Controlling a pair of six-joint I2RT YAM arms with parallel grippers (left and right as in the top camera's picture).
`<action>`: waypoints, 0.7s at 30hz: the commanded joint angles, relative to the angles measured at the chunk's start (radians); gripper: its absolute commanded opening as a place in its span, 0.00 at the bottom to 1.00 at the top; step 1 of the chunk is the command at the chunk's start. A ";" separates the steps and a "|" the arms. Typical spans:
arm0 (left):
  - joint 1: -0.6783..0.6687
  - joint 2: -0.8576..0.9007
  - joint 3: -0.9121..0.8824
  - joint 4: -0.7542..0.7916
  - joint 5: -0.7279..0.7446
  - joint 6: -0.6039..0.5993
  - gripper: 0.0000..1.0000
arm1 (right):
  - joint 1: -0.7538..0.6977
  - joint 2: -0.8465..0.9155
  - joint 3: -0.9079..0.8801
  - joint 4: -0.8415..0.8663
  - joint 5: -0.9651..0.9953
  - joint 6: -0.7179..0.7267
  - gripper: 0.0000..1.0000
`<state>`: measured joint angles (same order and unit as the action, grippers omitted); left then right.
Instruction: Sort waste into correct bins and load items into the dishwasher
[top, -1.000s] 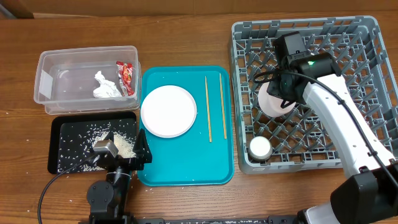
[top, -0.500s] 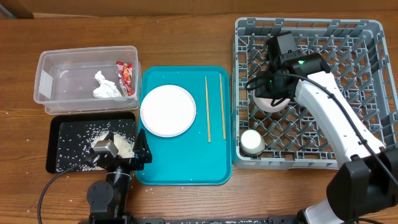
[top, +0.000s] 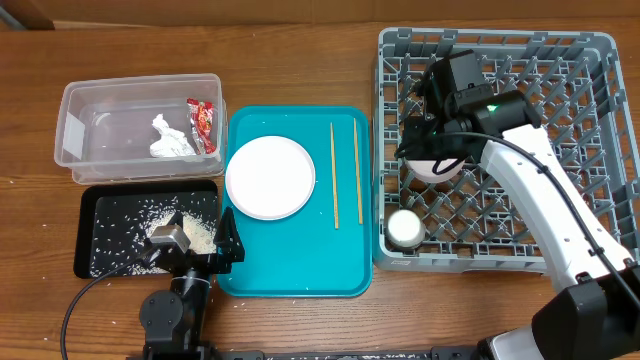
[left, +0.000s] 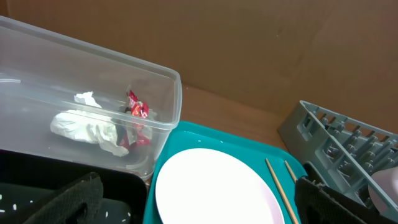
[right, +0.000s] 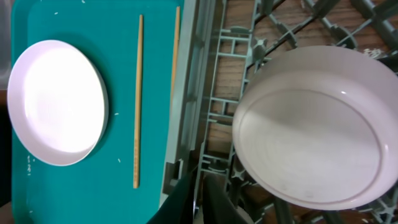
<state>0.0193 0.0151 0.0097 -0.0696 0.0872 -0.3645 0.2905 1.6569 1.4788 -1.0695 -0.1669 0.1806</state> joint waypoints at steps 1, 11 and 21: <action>-0.007 -0.010 -0.005 0.001 0.008 -0.002 1.00 | 0.078 -0.005 -0.010 -0.014 -0.104 -0.058 0.09; -0.007 -0.010 -0.005 0.001 0.007 -0.002 1.00 | 0.240 0.006 -0.272 0.116 0.117 0.178 0.04; -0.007 -0.010 -0.005 0.001 0.008 -0.002 1.00 | 0.242 -0.073 -0.288 0.110 0.110 0.148 0.16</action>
<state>0.0189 0.0151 0.0097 -0.0692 0.0868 -0.3645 0.5327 1.6531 1.1931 -0.9817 -0.0776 0.3702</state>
